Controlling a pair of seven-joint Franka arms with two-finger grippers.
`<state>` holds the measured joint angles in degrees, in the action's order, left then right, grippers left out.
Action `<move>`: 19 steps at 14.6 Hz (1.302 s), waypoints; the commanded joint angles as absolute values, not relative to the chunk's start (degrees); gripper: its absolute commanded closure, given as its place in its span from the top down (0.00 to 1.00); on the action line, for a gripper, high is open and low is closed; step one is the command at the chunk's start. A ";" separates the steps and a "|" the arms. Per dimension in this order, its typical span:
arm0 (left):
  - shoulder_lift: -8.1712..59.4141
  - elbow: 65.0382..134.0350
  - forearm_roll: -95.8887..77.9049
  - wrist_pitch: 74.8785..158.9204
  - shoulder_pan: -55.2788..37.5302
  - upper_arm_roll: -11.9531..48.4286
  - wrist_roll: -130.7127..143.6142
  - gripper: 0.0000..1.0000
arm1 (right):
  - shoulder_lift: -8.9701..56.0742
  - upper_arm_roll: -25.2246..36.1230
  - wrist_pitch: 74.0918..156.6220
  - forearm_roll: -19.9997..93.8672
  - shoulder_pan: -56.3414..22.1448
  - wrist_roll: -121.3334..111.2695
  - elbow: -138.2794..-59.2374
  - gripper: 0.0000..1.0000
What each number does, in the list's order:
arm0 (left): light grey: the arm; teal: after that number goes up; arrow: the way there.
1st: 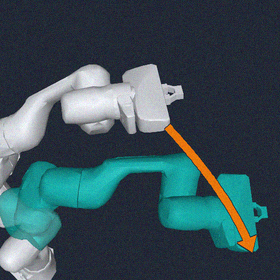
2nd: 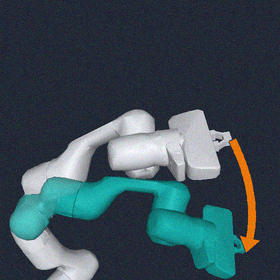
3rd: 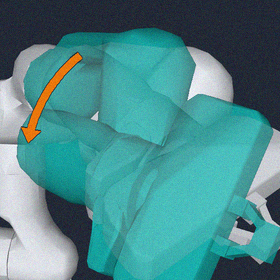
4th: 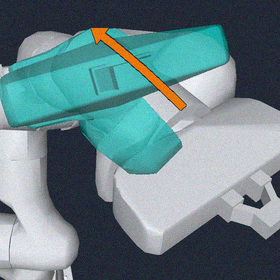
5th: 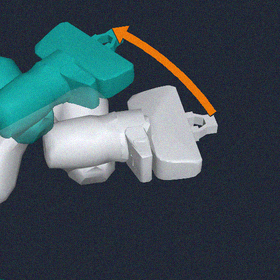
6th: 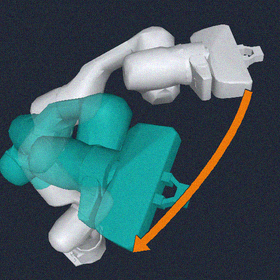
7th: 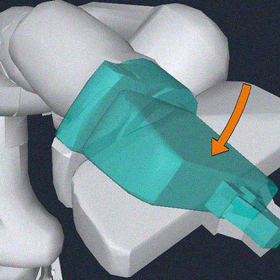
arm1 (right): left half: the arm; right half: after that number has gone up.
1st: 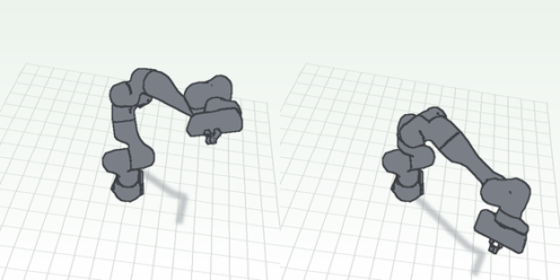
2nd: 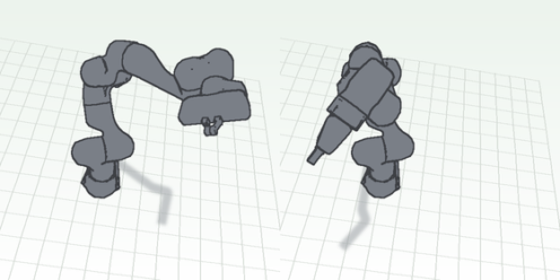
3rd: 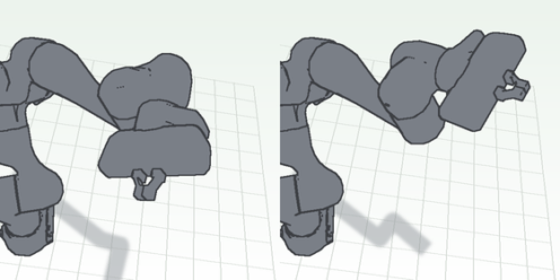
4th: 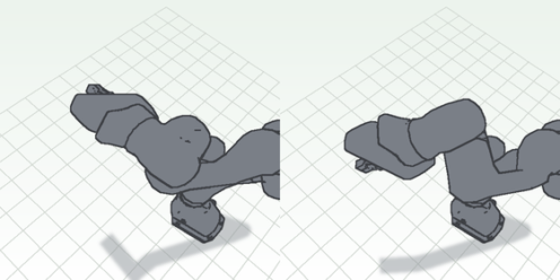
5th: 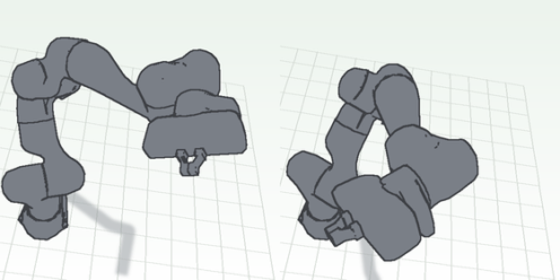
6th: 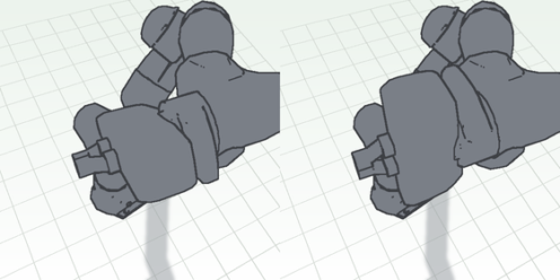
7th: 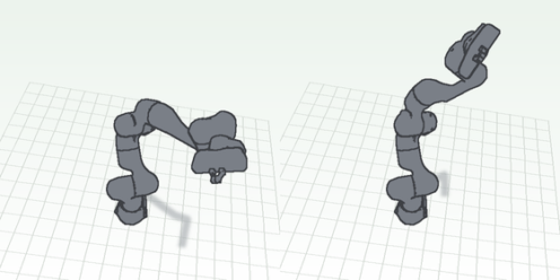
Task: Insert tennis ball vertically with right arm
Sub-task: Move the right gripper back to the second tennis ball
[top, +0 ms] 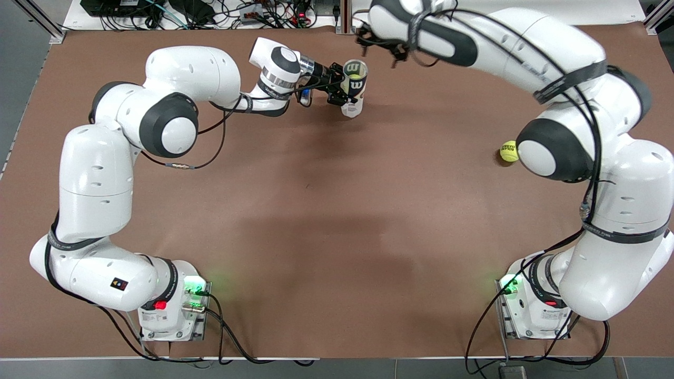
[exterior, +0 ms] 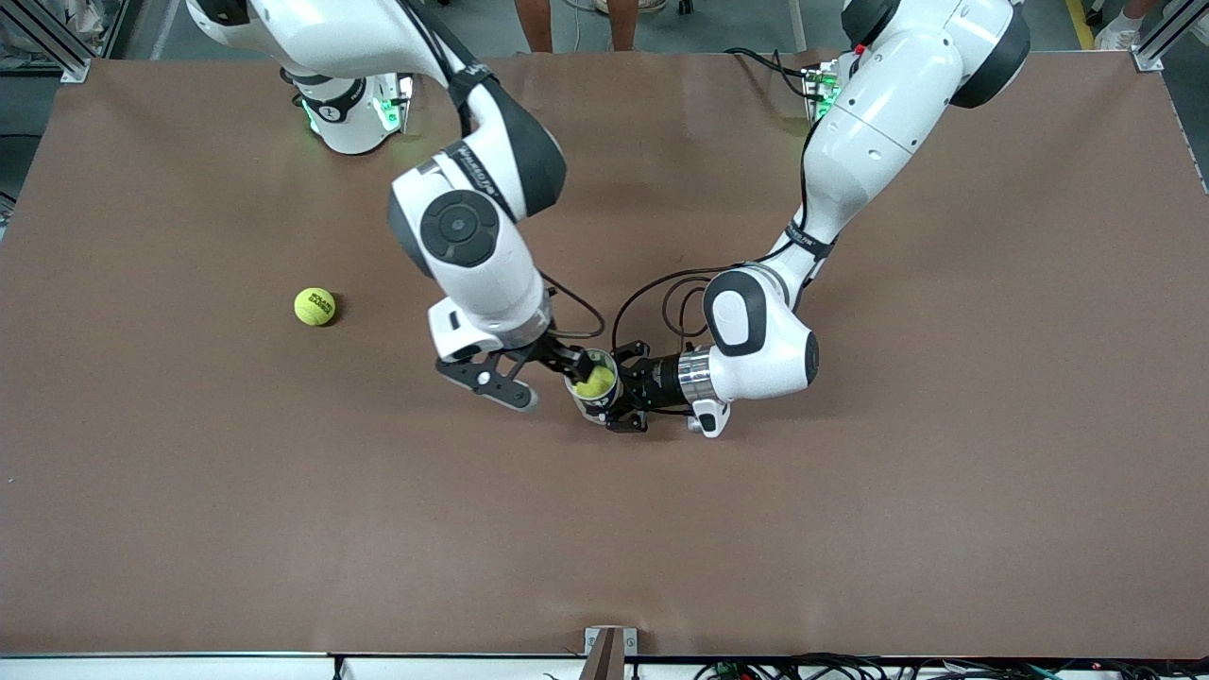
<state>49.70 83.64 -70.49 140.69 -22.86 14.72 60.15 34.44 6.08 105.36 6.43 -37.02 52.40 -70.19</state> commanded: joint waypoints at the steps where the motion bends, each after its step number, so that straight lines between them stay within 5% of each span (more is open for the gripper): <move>1: 49.31 84.11 -71.28 140.80 -23.03 14.59 60.38 0.67 | 29.19 5.27 95.22 5.89 -30.35 40.82 -72.59 1.00; 12: 49.13 84.02 -71.28 140.63 -22.68 14.59 60.38 0.75 | 8.62 5.27 93.77 3.08 -8.98 9.51 -101.32 1.00; 19: 49.13 84.11 -71.28 140.63 -22.68 14.68 60.56 0.75 | 2.73 5.27 110.02 2.02 -4.48 3.25 -121.27 1.00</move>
<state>49.70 83.94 -70.49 140.69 -22.63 14.67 60.14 6.48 6.54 105.33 3.12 -5.53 3.78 -113.82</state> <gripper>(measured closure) 0.247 0.000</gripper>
